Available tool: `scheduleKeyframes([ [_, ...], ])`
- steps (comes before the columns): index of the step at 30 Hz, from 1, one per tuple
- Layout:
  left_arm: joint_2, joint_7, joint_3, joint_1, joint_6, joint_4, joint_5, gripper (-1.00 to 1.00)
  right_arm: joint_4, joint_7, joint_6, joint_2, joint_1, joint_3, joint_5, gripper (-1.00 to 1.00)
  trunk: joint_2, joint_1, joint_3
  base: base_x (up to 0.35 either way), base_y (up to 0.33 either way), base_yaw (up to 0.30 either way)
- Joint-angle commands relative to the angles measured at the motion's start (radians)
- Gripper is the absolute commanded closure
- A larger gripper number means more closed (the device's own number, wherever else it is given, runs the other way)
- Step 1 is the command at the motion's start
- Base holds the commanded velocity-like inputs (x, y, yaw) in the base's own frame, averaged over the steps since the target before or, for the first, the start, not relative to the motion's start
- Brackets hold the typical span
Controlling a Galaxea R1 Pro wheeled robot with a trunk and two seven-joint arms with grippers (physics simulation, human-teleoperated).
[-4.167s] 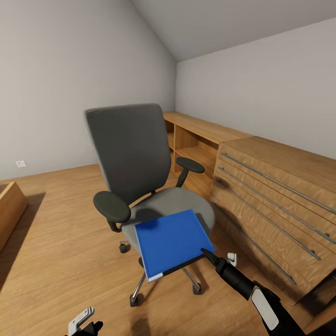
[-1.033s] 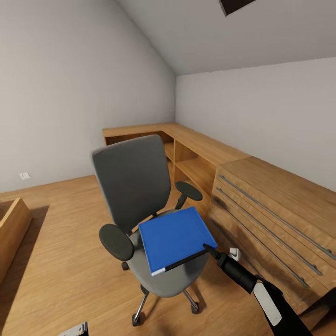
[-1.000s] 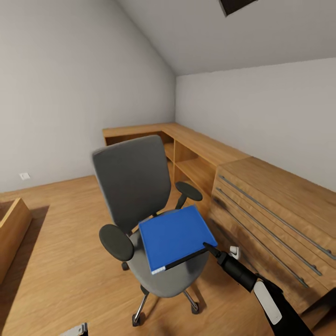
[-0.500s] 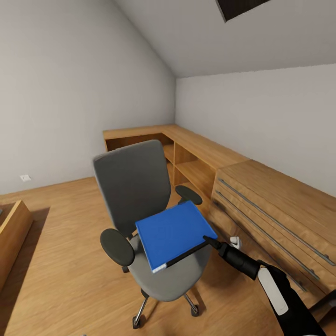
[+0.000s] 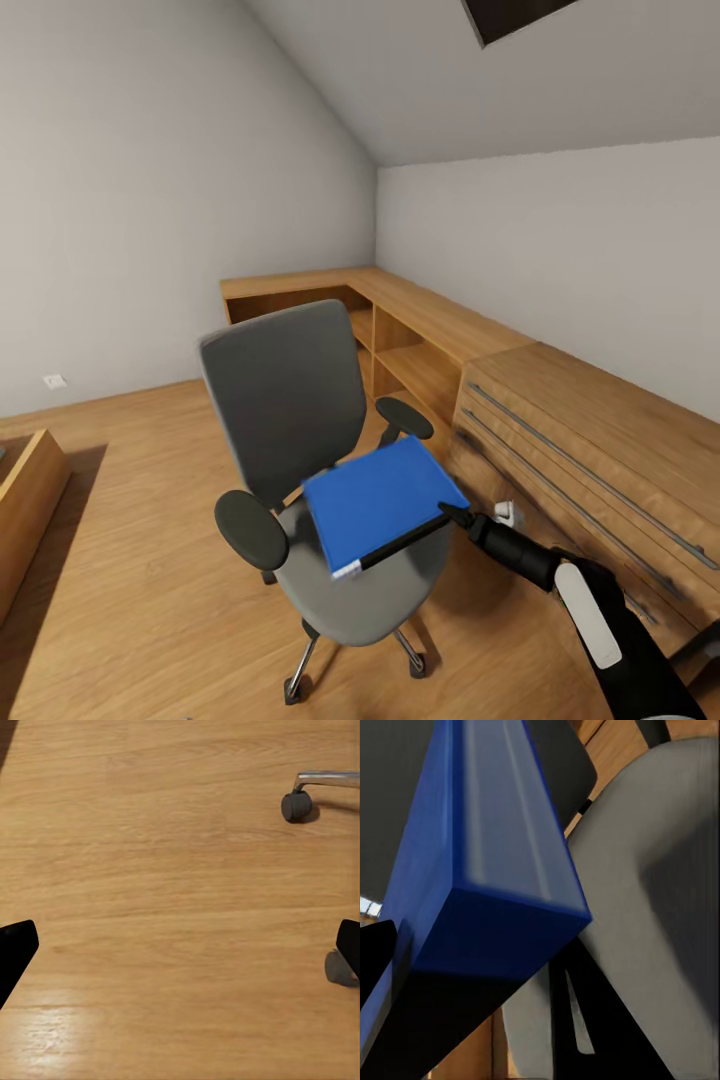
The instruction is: In the bedroom, organize the workspace by keeping the computer under the desk, ensuring the monitor is on the desk, placing the keyboard on the desk next to the monitor, placing the mouse on the desk next to the keyboard, moving the folder from the swivel chair onto the desk next to the mouse, stacking the notebook on top of the folder with the pen on top of the notebook, and positioning the swivel chair next to the desk.
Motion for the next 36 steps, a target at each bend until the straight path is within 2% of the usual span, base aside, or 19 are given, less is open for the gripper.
scheduleKeyframes([
  [1,-0.001,0.007,0.002,-0.001,-0.003,0.001,-0.011,-1.00,-0.038,-0.061,0.042,0.000,-0.001,-0.002,-0.007,1.00,0.000,0.000,-0.001,0.000,0.000,0.000],
  [3,-0.002,0.007,0.002,-0.001,-0.003,0.001,-0.012,-1.00,-0.103,-0.168,0.093,0.000,-0.001,-0.004,-0.011,1.00,0.000,0.000,-0.001,0.000,0.000,0.000],
  [8,0.000,0.008,0.003,-0.001,-0.004,0.001,-0.010,-1.00,-0.160,-0.245,0.139,0.002,0.000,-0.005,-0.026,1.00,0.000,0.000,-0.001,0.000,0.000,0.000],
  [13,0.001,0.009,0.004,-0.001,-0.002,0.001,-0.008,-1.00,-0.132,-0.248,0.171,0.001,0.005,-0.006,-0.076,1.00,0.000,0.000,-0.001,0.000,0.000,0.000],
  [14,-0.001,0.009,0.005,-0.001,-0.002,0.002,-0.008,-1.00,-0.126,-0.246,0.191,0.000,0.006,-0.006,-0.109,1.00,0.000,0.000,-0.001,0.000,0.000,0.000],
  [16,-0.001,0.009,0.005,-0.001,-0.001,0.002,-0.008,-1.00,-0.124,-0.245,0.204,0.000,0.006,-0.006,-0.135,1.00,0.000,0.000,-0.001,0.000,0.000,0.000],
  [19,-0.001,0.009,0.005,-0.001,0.000,0.002,-0.007,-1.00,-0.123,-0.244,0.213,0.000,0.006,-0.005,-0.155,1.00,0.000,0.000,-0.001,0.000,0.000,-0.041],
  [27,0.003,0.009,0.005,-0.001,0.000,0.002,-0.007,-1.00,-0.124,-0.243,0.219,0.000,0.006,-0.005,-0.166,1.00,0.000,0.000,-0.001,0.000,0.000,-0.219],
  [36,-0.001,0.007,0.004,-0.001,0.001,0.002,-0.010,-1.00,-0.124,-0.242,0.218,0.001,0.006,-0.005,-0.166,1.00,0.000,0.000,-0.001,-0.098,0.031,-0.060],
])
